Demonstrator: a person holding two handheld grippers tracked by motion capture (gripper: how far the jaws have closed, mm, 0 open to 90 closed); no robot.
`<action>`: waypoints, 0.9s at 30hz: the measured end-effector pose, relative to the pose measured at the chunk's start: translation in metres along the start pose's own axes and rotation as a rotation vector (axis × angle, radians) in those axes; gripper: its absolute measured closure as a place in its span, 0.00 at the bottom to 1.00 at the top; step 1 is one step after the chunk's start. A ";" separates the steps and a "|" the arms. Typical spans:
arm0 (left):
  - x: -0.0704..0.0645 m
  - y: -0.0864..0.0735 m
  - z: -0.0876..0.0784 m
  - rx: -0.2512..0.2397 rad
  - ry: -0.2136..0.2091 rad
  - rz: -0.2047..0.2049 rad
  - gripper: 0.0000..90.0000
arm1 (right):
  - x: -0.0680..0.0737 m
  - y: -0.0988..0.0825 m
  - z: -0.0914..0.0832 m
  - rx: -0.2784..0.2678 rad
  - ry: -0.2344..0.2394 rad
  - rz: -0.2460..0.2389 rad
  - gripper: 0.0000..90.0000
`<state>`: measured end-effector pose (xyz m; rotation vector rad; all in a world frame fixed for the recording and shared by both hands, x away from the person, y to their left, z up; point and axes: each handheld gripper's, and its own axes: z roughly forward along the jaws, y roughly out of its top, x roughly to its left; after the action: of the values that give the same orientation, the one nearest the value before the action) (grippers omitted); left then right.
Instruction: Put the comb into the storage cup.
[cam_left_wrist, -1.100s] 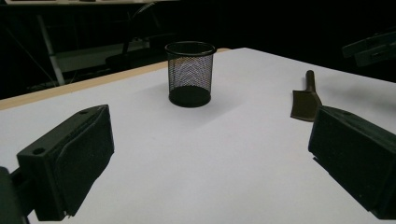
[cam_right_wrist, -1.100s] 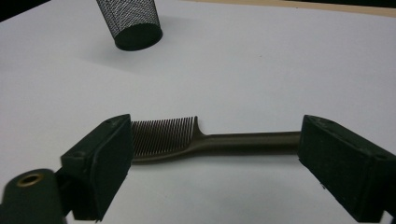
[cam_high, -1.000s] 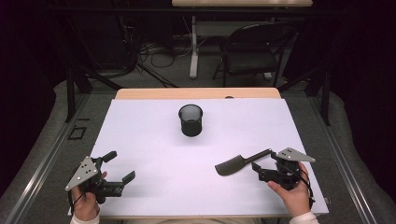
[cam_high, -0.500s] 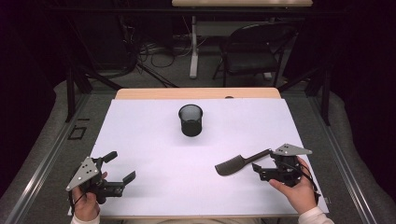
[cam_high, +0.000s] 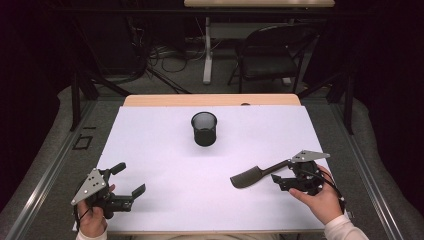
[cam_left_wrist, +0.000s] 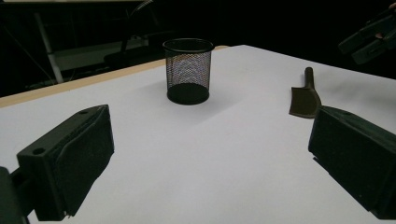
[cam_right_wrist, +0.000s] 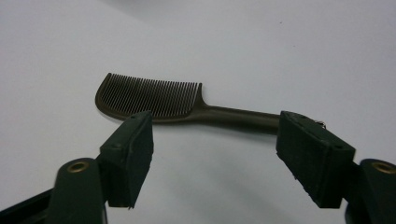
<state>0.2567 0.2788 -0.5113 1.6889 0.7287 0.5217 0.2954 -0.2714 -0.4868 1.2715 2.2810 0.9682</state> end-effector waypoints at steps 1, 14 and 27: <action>0.000 0.000 0.000 0.000 0.000 0.000 0.00 | 0.000 0.001 0.001 0.013 0.003 0.000 0.32; 0.000 -0.001 0.000 -0.002 0.001 -0.005 0.00 | 0.000 0.016 0.011 0.115 -0.001 -0.047 0.37; 0.001 -0.001 0.000 0.000 -0.004 -0.011 0.00 | -0.005 0.028 0.014 0.185 0.007 -0.048 0.39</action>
<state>0.2572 0.2793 -0.5123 1.6847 0.7355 0.5104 0.3235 -0.2599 -0.4766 1.2802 2.4415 0.7613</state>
